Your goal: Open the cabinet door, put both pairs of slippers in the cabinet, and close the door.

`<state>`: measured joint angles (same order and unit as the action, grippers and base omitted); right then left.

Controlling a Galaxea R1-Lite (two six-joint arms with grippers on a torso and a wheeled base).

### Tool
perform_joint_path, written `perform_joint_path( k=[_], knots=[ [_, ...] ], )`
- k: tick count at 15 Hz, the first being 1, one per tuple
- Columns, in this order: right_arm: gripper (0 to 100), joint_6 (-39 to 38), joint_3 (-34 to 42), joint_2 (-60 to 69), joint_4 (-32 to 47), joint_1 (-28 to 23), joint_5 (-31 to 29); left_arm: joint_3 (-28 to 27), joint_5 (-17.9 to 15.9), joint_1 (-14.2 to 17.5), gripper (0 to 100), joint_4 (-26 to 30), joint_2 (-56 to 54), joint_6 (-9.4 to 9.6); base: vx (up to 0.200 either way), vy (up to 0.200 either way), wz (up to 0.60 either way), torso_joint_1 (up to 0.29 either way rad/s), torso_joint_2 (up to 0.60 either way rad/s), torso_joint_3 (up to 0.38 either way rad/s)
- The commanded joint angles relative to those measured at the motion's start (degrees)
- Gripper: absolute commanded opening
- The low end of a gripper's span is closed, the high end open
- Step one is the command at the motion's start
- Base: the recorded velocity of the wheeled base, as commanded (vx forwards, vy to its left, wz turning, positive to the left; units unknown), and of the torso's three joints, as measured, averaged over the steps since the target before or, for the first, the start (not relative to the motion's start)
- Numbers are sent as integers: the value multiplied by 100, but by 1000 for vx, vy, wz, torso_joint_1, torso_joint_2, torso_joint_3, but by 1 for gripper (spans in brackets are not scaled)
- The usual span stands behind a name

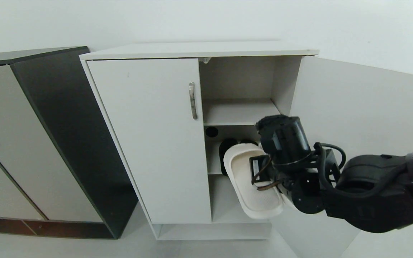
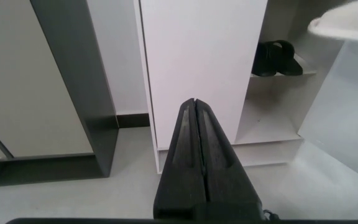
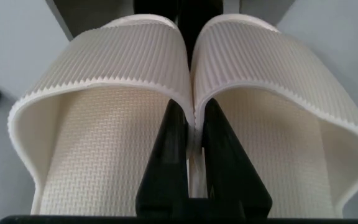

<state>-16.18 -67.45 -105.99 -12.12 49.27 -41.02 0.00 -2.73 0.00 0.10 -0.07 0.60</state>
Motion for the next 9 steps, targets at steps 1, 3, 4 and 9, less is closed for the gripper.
perform_joint_path(
  k=[1, 3, 4, 9],
  knots=[
    [0, -158, -972, -186, 219, 135, -398, 0, 1, 0, 0, -1, 7, 2, 0, 0, 0, 0, 0, 0],
    [0, 18, -1033, -186, 148, 135, -424, 0, 1, 0, 0, -1, 7, 2, 0, 0, 0, 0, 0, 0],
    [0, 27, -1033, -186, 113, 135, -424, 0, 1, 0, 0, -1, 7, 2, 0, 0, 0, 0, 0, 0],
    [0, 124, -989, -379, -212, 135, -424, 0, 1, 0, 0, -1, 7, 2, 0, 0, 0, 0, 0, 0]
  ],
)
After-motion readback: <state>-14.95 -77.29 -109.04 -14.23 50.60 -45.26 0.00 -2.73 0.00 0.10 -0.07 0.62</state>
